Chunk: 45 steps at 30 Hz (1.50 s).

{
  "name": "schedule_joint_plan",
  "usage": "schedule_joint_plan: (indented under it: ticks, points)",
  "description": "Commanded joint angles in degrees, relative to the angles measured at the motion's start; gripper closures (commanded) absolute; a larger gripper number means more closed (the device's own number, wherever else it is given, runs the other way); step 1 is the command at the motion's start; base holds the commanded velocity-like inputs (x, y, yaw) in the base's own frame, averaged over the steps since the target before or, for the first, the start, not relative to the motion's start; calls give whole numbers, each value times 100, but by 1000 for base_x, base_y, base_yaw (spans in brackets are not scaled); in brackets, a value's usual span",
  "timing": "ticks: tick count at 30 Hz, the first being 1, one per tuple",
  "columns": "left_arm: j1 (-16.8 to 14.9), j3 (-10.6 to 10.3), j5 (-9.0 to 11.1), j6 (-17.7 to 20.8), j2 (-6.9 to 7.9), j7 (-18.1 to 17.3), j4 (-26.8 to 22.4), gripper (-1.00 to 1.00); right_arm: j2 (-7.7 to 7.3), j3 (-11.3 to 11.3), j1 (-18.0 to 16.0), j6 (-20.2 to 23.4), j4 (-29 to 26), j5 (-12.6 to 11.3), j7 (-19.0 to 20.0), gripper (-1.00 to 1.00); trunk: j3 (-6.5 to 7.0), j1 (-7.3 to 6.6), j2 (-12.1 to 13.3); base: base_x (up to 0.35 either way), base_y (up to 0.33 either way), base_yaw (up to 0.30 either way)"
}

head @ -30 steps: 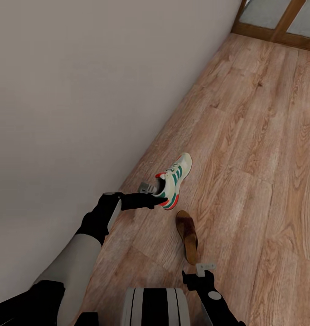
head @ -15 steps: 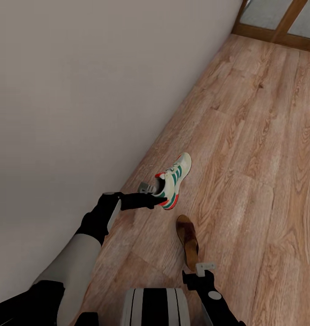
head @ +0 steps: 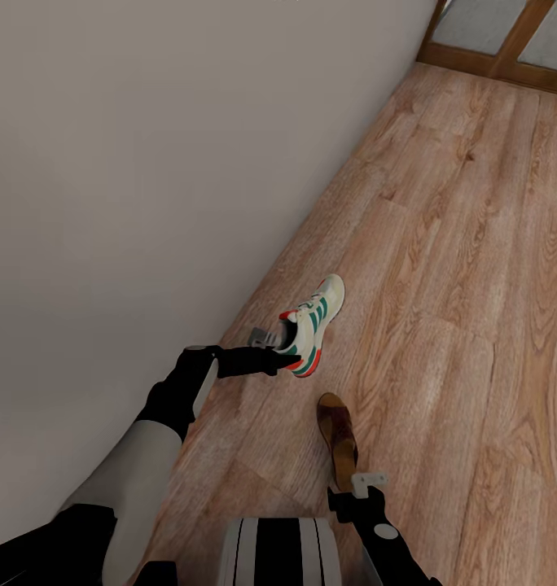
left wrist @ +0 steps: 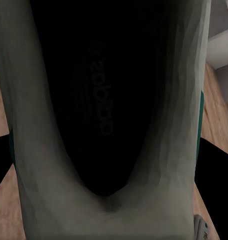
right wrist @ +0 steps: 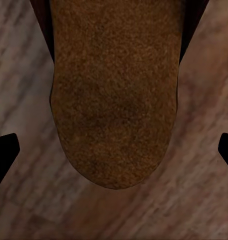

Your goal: Pick up the two gym shoes and the two sandals from the corridor floor and place them onto the hallstand (shoe rack) in the corridor, making sure they are on the rack and not on the floor. Arrange them so the two gym shoes are next to each other and the two sandals are next to each other.

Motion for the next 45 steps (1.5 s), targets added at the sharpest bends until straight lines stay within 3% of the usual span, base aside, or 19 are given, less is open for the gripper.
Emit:
schedule_joint_plan:
  ticks: [1, 9, 29, 30, 45]
  points:
    - [-3, 12, -41, 38, -4, -33, -9, 100, -1, 14, 0, 46, -13, 60, -30, -100, -3, -1, -1, 4, 0, 0]
    - [-8, 15, -41, 45, 3, -35, -9, 100, -2, 10, 0, 39, -27, 60, -30, -100, -150, 12, -8, 1, 0, 35]
    - [-2, 38, -33, 36, 4, -37, -9, 100, -14, 7, 0, 47, -37, 60, -37, -100, -163, 12, -8, 45, 0, 6]
    - [-2, 36, -34, 36, 4, -36, -9, 100, -16, 7, 0, 47, -37, 60, -38, 100, -163, 12, -8, 4, 0, 0]
    - [-2, 32, -37, 44, 10, -35, -9, 100, -19, 7, 0, 47, -40, 60, -30, 100, -163, 12, -8, 0, 0, 0]
